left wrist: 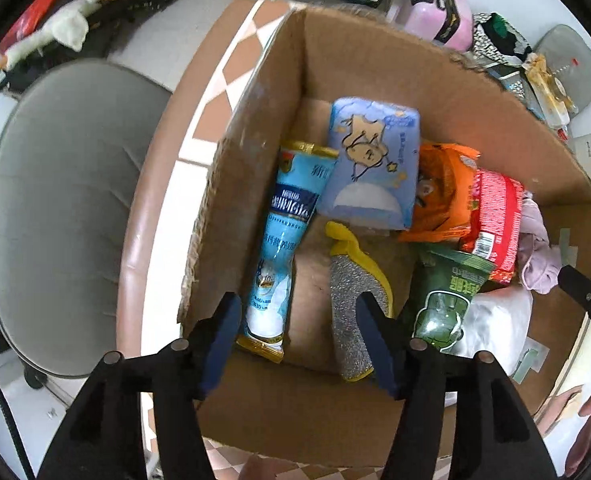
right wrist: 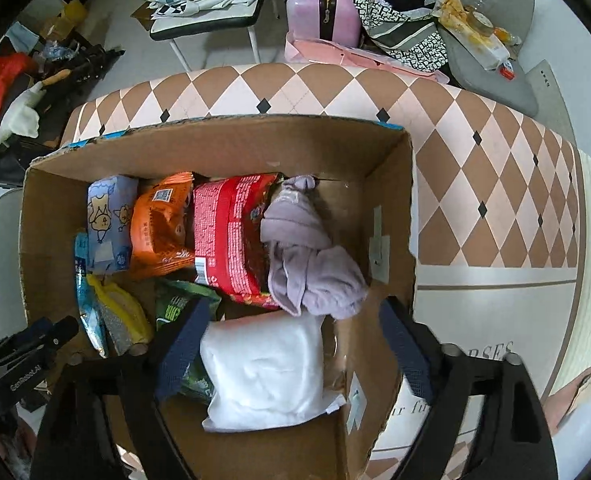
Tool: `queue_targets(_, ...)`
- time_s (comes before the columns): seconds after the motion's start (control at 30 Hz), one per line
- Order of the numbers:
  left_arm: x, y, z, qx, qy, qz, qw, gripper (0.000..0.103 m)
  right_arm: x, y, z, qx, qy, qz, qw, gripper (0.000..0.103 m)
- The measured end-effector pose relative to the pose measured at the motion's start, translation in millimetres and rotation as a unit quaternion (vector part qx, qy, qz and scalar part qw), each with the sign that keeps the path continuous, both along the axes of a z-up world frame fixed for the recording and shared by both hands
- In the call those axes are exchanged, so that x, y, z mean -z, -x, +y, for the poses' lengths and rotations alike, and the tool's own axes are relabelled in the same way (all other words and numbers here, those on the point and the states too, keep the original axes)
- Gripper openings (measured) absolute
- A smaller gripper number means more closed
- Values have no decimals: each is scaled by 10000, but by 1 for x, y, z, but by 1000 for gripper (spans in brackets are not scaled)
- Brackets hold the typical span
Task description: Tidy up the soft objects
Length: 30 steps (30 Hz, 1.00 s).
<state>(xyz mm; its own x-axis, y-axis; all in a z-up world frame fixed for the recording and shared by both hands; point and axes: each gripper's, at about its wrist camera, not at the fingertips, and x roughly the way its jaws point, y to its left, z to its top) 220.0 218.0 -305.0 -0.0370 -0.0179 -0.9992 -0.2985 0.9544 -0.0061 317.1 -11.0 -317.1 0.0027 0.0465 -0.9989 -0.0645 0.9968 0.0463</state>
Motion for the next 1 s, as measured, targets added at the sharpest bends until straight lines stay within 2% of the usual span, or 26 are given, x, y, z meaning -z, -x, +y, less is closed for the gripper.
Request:
queue_targets(0.23, -39, 12, -28, 328, -125, -471, 9983, 61, -21, 32, -2, -11, -196, -109, 9997, 96)
queue_targets(0.33, -51, 16, -47, 570, -303, -692, 9955, 61, -31, 53, -4, -11, -193, -254, 9995, 103)
queue_targets(0.43, -59, 27, -52, 708, -390, -882, 9928, 62, -41, 76, -7, 16, -238, -305, 9993, 103)
queue_targets(0.6, -76, 41, -64, 842, -514, -1170, 9882, 79, -59, 110, -14, 39, -291, -438, 9986, 103)
queue_targets(0.67, -84, 49, -66, 863, -575, -1281, 9863, 93, -66, 120, -19, 88, -210, -531, 9983, 103)
queue_targets(0.8, -96, 57, -71, 866, -593, -1432, 9841, 96, -81, 135, -28, 196, -94, -733, 9971, 103)
queue_targets(0.87, -99, 60, -72, 866, -578, -1488, 9834, 100, -88, 141, -32, 248, -66, -817, 9963, 103)
queue_targets(1.0, -117, 68, -75, 876, -556, -1647, 9809, 100, -106, 151, -36, 295, -116, -944, 9950, 103)
